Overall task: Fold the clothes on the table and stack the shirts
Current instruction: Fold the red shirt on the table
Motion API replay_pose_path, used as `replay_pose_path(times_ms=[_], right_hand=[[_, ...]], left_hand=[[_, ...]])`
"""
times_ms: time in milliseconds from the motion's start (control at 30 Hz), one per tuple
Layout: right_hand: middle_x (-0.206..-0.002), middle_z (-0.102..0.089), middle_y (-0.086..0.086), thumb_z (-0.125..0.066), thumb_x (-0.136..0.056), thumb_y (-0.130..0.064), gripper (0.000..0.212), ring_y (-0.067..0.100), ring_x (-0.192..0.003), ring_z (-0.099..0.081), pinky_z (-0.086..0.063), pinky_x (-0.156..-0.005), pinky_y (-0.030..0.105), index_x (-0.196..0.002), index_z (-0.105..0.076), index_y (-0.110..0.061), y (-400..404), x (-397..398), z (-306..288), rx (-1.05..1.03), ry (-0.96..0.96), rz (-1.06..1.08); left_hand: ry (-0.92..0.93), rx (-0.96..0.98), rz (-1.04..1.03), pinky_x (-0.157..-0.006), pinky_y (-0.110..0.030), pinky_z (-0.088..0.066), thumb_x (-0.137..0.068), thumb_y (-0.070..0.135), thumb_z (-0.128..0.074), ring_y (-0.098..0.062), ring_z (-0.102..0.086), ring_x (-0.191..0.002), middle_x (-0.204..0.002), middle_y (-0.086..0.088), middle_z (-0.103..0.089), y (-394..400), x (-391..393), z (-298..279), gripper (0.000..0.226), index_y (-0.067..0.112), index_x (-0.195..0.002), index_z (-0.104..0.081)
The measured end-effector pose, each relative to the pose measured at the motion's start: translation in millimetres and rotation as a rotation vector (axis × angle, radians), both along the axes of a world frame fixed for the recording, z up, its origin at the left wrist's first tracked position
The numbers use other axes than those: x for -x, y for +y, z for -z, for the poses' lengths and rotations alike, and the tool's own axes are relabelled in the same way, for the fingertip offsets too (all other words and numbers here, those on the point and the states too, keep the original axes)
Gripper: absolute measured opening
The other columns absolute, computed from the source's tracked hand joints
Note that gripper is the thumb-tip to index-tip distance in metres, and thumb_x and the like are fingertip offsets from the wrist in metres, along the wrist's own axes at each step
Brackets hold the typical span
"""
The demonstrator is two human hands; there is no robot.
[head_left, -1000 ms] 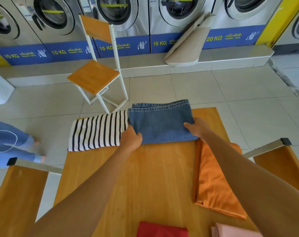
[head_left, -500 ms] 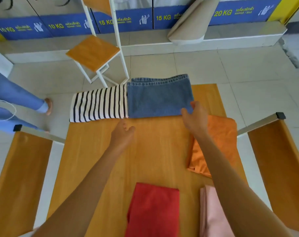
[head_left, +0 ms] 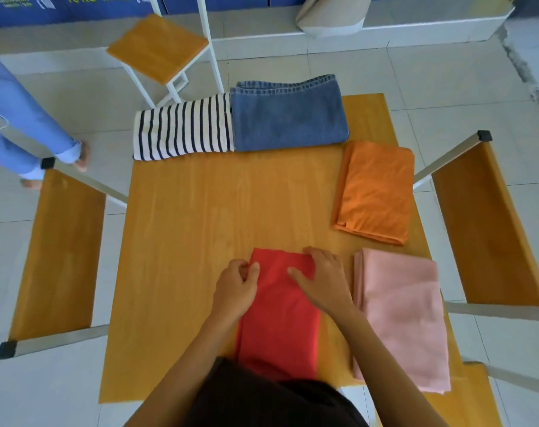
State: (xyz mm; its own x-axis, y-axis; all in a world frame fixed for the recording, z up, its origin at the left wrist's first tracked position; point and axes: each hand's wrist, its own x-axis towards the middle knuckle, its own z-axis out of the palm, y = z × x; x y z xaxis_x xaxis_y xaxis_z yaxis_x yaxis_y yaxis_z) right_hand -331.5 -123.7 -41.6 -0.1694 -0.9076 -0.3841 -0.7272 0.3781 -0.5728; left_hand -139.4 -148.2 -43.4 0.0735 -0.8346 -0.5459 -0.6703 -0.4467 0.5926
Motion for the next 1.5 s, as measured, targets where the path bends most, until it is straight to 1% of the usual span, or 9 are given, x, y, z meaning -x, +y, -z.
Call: replay_pose_path(times_ms=[200, 533, 667, 867, 1000, 1133, 1233, 1333, 1500], right_hand=[[-0.129, -0.051, 0.006, -0.067, -0.080, -0.059, 0.067, 0.031, -0.121, -0.045, -0.045, -0.097, 0.044, -0.136, -0.048, -0.029, 4.3, -13.4, -2.5, -0.093, 0.137, -0.069], [-0.124, -0.061, 0.011, -0.058, -0.082, -0.065, 0.064, 0.034, -0.115, -0.059, -0.051, -0.088, 0.042, -0.129, -0.051, -0.022, 32.7, -26.6, -2.2, -0.199, 0.129, 0.153], [-0.120, -0.065, 0.010, -0.056, -0.082, -0.066, 0.061, 0.033, -0.112, -0.062, -0.051, -0.083, 0.040, -0.121, -0.057, -0.018, 52.8, -37.6, 2.2, -0.211, 0.176, 0.222], [-0.113, -0.069, 0.011, -0.057, -0.078, -0.072, 0.064, 0.031, -0.105, -0.065, -0.052, -0.079, 0.036, -0.109, -0.065, -0.016, 65.4, -55.1, 4.5, -0.349, 0.200, 0.090], [-0.115, -0.063, 0.010, -0.064, -0.078, -0.058, 0.059, 0.032, -0.108, -0.061, -0.053, -0.083, 0.042, -0.116, -0.054, -0.014, 60.4, -73.3, 0.4, -0.266, 0.166, 0.059], [-0.117, -0.059, 0.007, -0.066, -0.071, -0.064, 0.071, 0.031, -0.109, -0.059, -0.053, -0.085, 0.045, -0.118, -0.051, -0.013, 53.7, -91.4, 0.6, -0.229, 0.051, 0.069], [-0.113, -0.062, 0.006, -0.065, -0.066, -0.073, 0.076, 0.029, -0.103, -0.061, -0.054, -0.081, 0.044, -0.114, -0.052, -0.015, 53.2, -95.9, 5.6, -0.214, 0.041, 0.119], [-0.109, -0.065, 0.006, -0.066, -0.066, -0.073, 0.073, 0.028, -0.099, -0.063, -0.052, -0.075, 0.039, -0.110, -0.053, -0.016, 49.2, -93.0, 9.1, -0.225, 0.052, 0.141], [-0.105, -0.070, 0.005, -0.072, -0.066, -0.068, 0.065, 0.027, -0.096, -0.066, -0.051, -0.074, 0.034, -0.107, -0.063, -0.019, 36.6, -85.2, 11.2, -0.280, -0.029, 0.177]], left_hand=[[-0.112, -0.093, 0.194, -0.088, -0.041, -0.052, -0.076, 0.058, -0.061, -0.015, -0.063, -0.103, -0.117, 0.006, -0.063, 45.4, -23.4, -6.5, 0.065, 0.024, -0.129, -0.048], [-0.189, 0.040, 0.223, -0.086, -0.037, -0.052, -0.088, 0.045, -0.057, -0.018, -0.063, -0.102, -0.113, 0.004, -0.066, 26.8, -38.5, -20.4, 0.035, 0.024, -0.116, -0.058], [-0.218, -0.028, 0.227, -0.089, -0.039, -0.051, -0.081, 0.060, -0.057, -0.024, -0.061, -0.108, -0.116, -0.002, -0.064, 40.2, -62.4, -16.6, 0.053, 0.020, -0.116, -0.059], [-0.356, 0.040, 0.046, -0.093, -0.050, -0.043, -0.069, 0.072, -0.062, -0.033, -0.039, -0.123, -0.129, -0.011, -0.042, 76.9, -106.2, -14.1, 0.078, 0.019, -0.124, -0.044], [-0.298, 0.055, -0.181, -0.089, -0.051, -0.047, -0.067, 0.074, -0.064, -0.037, -0.049, -0.115, -0.126, -0.015, -0.046, 96.6, -136.6, -10.0, 0.090, 0.012, -0.128, -0.040], [-0.246, -0.048, -0.111, -0.077, -0.037, -0.050, -0.065, 0.080, -0.057, -0.022, -0.058, -0.088, -0.103, -0.006, -0.063, 108.9, -154.2, -7.8, 0.076, 0.017, -0.105, -0.049], [-0.139, -0.014, -0.079, -0.074, -0.028, -0.045, -0.064, 0.073, -0.068, -0.019, -0.061, -0.091, -0.108, -0.002, -0.066, 113.0, -156.0, -5.4, 0.079, 0.014, -0.116, -0.059], [-0.052, -0.006, -0.051, -0.075, -0.026, -0.046, -0.066, 0.064, -0.074, -0.016, -0.062, -0.091, -0.107, 0.001, -0.067, 104.2, -154.5, -6.4, 0.071, 0.015, -0.116, -0.063], [-0.048, 0.055, -0.035, -0.068, -0.030, -0.051, -0.070, 0.056, -0.074, -0.015, -0.066, -0.081, -0.084, 0.008, -0.068, 69.7, -153.1, -10.3, 0.040, 0.021, -0.091, -0.071]])
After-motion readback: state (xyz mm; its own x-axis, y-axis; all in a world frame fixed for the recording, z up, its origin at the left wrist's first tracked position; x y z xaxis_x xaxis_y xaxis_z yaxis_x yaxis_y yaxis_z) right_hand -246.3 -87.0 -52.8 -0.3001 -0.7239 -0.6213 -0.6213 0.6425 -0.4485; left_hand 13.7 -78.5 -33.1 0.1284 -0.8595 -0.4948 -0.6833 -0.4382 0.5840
